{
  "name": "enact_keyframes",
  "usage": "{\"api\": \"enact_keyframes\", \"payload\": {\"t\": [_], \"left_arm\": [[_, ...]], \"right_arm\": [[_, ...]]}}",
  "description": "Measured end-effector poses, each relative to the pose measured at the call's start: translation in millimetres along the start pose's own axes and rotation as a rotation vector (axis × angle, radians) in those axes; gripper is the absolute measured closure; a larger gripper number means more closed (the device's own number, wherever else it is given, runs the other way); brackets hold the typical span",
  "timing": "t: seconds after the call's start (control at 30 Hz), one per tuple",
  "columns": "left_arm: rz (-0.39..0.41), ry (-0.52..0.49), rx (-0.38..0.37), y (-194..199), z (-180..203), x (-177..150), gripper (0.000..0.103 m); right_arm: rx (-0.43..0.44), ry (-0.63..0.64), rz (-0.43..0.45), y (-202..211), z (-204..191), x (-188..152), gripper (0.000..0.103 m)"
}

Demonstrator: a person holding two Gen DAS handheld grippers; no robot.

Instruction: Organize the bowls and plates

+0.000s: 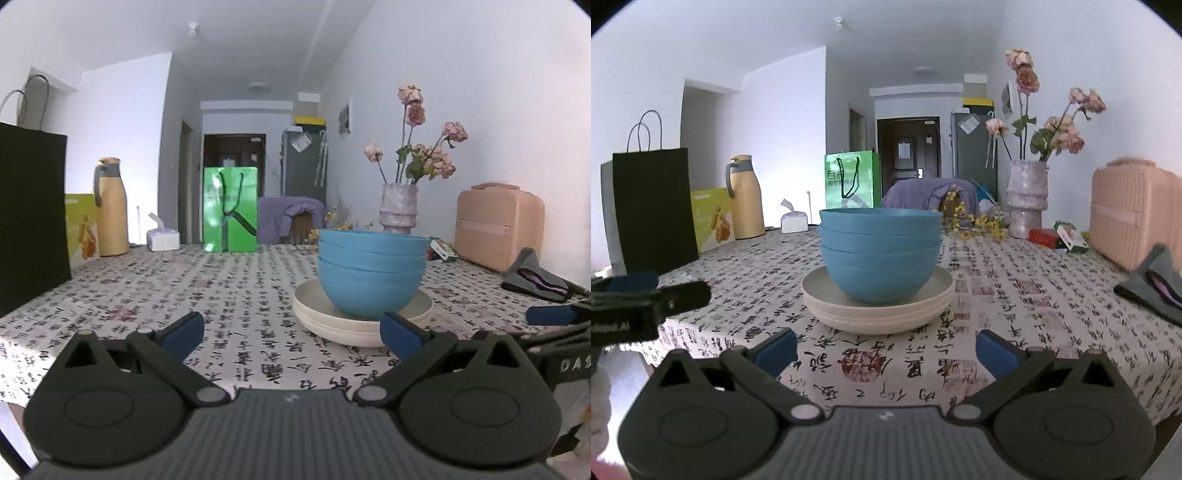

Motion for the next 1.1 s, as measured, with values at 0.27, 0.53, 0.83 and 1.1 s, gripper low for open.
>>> {"api": "enact_keyframes", "payload": {"t": [0.27,0.53,0.83,1.1], "left_arm": [[0.006,0.041,-0.011,2.6,-6.7,-1.5,0.0],[0.011,0.04,-0.019,4.0,-6.3,-3.4,0.0],[0.011,0.05,-0.029,4.0,-8.2,-3.7,0.0],[0.013,0.052,-0.034,5.5,-8.0,-4.1,0.0]], "right_arm": [[0.004,0.014,0.02,5.3,-3.2,0.5,0.0],[0.008,0.008,0.024,8.0,-1.7,-0.7,0.0],[0.011,0.01,0.025,9.0,-2.4,-1.3,0.0],[0.01,0.005,0.023,10.2,-2.4,-1.9,0.0]]}}
Point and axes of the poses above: each gripper's, at about its wrist camera, not at the fingertips, and y roughly against the way its jaws point, z to its right, x to its top, the point moved 8 cm from there along -y, roughly the way its jaws point, and after that the axes turned 7 degrees about -x, right-handed, at the moved point
